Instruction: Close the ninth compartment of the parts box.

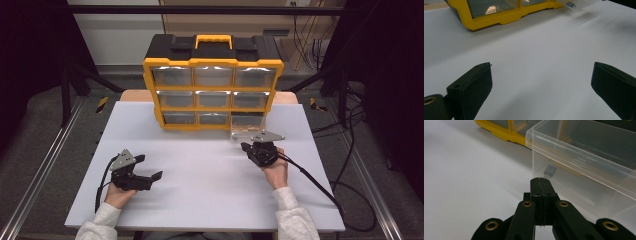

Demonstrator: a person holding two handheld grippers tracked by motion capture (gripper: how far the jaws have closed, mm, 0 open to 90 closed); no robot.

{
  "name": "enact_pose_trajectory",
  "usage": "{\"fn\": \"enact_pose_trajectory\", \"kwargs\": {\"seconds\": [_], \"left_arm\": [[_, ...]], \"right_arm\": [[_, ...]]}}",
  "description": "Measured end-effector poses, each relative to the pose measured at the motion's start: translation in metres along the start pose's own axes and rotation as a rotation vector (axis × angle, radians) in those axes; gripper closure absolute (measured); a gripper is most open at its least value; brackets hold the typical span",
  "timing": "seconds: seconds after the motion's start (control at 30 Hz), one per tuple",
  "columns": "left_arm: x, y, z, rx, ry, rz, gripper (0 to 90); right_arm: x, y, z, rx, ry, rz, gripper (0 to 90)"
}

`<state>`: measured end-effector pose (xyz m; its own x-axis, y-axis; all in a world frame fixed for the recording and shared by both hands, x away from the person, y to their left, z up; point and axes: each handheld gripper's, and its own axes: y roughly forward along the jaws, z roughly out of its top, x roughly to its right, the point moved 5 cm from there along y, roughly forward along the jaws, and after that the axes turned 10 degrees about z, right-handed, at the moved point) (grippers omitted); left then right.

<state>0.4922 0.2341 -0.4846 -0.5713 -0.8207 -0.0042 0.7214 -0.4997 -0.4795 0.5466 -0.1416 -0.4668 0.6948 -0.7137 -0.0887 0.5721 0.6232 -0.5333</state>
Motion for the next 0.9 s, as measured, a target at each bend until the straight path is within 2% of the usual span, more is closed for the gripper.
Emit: {"fn": "enact_pose_trajectory", "kwargs": {"seconds": [0.47, 0.9], "left_arm": [[-0.001, 0.000, 0.000, 0.000, -0.006, -0.004, 2.7], [-0.001, 0.000, -0.001, 0.001, -0.006, -0.006, 2.7]], "right_arm": [[0.015, 0.006, 0.005, -0.008, 0.008, -0.054, 90.0], [0.021, 0.011, 0.011, -0.010, 0.015, -0.074, 90.0]]}}
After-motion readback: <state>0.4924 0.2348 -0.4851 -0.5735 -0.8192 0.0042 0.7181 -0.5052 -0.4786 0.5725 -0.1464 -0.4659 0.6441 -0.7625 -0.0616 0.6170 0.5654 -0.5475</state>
